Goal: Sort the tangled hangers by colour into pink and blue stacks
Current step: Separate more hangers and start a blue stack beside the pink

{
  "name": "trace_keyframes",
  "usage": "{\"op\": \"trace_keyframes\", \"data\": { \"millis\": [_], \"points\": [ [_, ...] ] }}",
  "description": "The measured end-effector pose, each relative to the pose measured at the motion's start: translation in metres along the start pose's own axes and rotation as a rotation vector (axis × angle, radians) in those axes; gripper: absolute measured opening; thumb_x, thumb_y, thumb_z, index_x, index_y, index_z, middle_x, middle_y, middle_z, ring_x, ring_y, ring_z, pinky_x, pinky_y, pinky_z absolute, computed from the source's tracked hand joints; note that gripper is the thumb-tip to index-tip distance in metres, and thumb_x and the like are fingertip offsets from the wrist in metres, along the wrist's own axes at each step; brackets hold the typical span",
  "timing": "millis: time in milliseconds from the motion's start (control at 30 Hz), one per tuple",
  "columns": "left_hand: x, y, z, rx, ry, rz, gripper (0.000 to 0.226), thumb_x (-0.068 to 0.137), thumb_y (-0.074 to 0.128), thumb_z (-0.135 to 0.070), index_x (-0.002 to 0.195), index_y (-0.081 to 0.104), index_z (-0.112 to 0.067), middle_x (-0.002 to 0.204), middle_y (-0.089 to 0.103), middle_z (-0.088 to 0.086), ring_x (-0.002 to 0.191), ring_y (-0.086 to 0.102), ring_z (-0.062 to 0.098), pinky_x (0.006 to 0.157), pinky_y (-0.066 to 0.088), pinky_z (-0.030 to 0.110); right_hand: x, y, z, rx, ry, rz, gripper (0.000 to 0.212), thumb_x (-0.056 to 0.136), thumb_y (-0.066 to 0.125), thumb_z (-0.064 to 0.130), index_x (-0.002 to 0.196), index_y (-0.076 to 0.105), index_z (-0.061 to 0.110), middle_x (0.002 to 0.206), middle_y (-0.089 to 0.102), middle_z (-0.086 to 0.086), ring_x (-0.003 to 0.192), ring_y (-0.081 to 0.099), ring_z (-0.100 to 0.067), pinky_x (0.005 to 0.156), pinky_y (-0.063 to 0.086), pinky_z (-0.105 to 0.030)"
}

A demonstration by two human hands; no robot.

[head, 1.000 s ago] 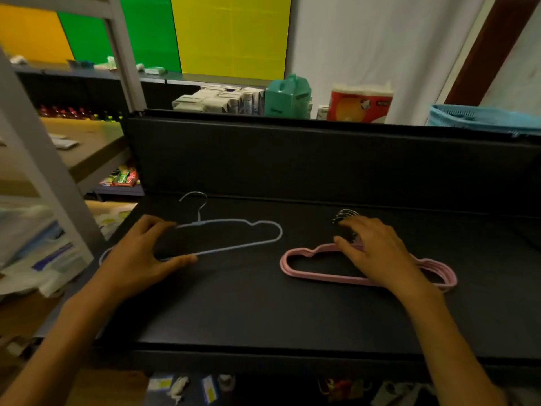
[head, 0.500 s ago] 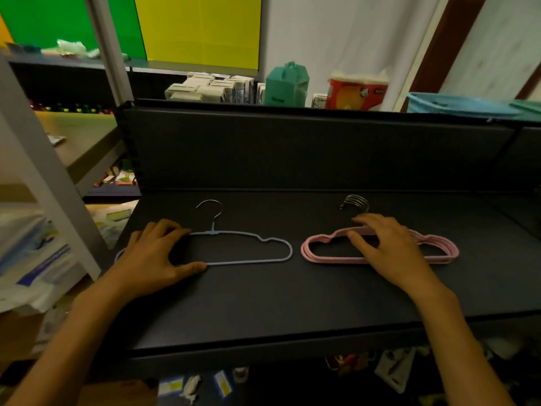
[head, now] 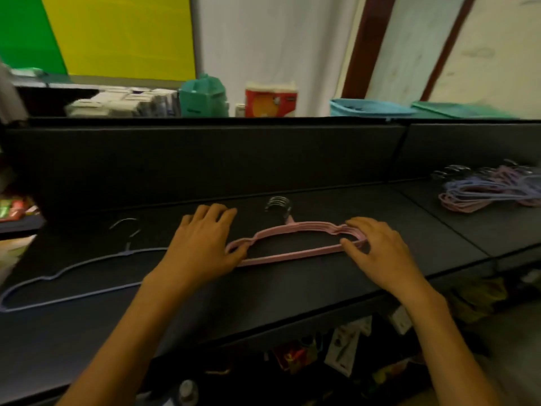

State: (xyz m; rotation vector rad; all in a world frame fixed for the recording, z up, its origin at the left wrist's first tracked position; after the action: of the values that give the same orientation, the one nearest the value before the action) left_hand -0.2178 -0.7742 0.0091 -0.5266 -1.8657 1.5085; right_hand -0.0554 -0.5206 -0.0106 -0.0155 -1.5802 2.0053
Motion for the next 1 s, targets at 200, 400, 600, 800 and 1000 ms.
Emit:
{"op": "trace_keyframes", "data": {
  "millis": [200, 400, 600, 800, 1000],
  "points": [
    [0.04, 0.026, -0.123, -0.023, 0.114, 0.033, 0.076, 0.083, 0.049, -0.061, 0.145, 0.023, -0.025, 0.147, 0.028, 0.001, 0.134, 0.026, 0.022, 0.107, 0.027, 0.041, -0.031, -0.044, -0.106, -0.063, 0.069, -0.018, 0.047, 0.09, 0.052, 0.044, 0.133, 0.047, 0.025, 0.138, 0.046, 0.006, 0.128, 0.039, -0.014, 0.106, 0.029, -0.032],
    [0.068, 0.059, -0.253, -0.061, 0.21, 0.046, 0.072, 0.084, 0.046, -0.06, 0.144, 0.024, -0.024, 0.145, 0.03, 0.0, 0.132, 0.028, 0.021, 0.106, 0.029, 0.04, -0.065, -0.088, -0.218, -0.116, 0.142, -0.001, 0.049, 0.092, 0.048, 0.046, 0.137, 0.043, 0.026, 0.142, 0.04, 0.008, 0.13, 0.036, -0.013, 0.108, 0.026, -0.031],
    [0.1, 0.084, -0.369, -0.076, 0.308, 0.042, 0.073, 0.085, 0.043, -0.061, 0.145, 0.024, -0.023, 0.145, 0.029, 0.0, 0.131, 0.028, 0.021, 0.105, 0.03, 0.039, -0.091, -0.117, -0.324, -0.148, 0.214, -0.027, 0.049, 0.091, 0.05, 0.046, 0.135, 0.046, 0.026, 0.14, 0.043, 0.009, 0.128, 0.036, -0.011, 0.105, 0.028, -0.03],
    [0.148, 0.108, -0.459, -0.093, 0.377, 0.059, 0.074, 0.085, 0.043, -0.06, 0.145, 0.024, -0.022, 0.145, 0.03, 0.001, 0.131, 0.03, 0.021, 0.105, 0.032, 0.039, -0.088, -0.138, -0.415, -0.153, 0.274, -0.058, 0.046, 0.09, 0.054, 0.043, 0.132, 0.05, 0.025, 0.136, 0.048, 0.008, 0.125, 0.042, -0.012, 0.102, 0.031, -0.031],
    [0.217, 0.143, -0.528, -0.094, 0.38, 0.047, 0.072, 0.084, 0.045, -0.06, 0.142, 0.028, -0.022, 0.144, 0.031, 0.001, 0.131, 0.03, 0.022, 0.105, 0.031, 0.041, -0.064, -0.149, -0.51, -0.163, 0.313, -0.06, 0.047, 0.089, 0.054, 0.044, 0.132, 0.05, 0.025, 0.135, 0.048, 0.008, 0.124, 0.041, -0.011, 0.101, 0.032, -0.031]
  ]
}}
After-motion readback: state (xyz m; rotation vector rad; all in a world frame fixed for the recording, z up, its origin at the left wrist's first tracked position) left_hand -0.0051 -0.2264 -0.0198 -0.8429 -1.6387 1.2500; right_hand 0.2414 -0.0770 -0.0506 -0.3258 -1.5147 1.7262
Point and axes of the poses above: each hand's wrist, its own x-axis towards the middle knuckle, its own y-axis out of the palm, z = x × y, the point moved 1 cm from there along x, towards the middle knuckle
